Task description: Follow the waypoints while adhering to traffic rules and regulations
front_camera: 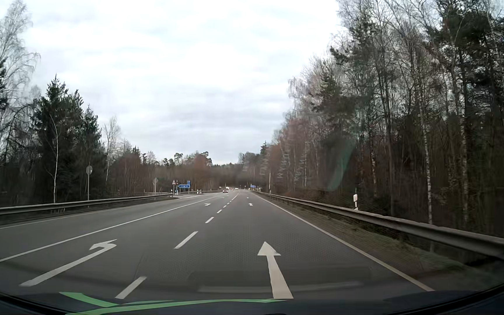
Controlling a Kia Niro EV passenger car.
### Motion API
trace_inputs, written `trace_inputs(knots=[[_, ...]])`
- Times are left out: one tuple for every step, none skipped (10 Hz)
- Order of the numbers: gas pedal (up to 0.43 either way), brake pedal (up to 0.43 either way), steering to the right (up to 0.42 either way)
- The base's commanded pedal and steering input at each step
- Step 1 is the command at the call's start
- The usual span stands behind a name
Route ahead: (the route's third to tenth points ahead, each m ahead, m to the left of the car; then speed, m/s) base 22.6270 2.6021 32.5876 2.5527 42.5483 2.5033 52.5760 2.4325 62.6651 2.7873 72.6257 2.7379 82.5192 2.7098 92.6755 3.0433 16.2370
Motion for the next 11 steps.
trace_inputs(knots=[[0.138,0.000,0.001],[0.138,0.000,0.001],[0.138,0.000,0.000],[0.138,0.000,0.001],[0.138,0.000,0.000],[0.138,0.000,0.000],[0.138,0.000,0.001],[0.138,0.000,0.001],[0.138,0.000,0.000],[0.138,0.000,0.001],[0.138,0.000,0.000]])
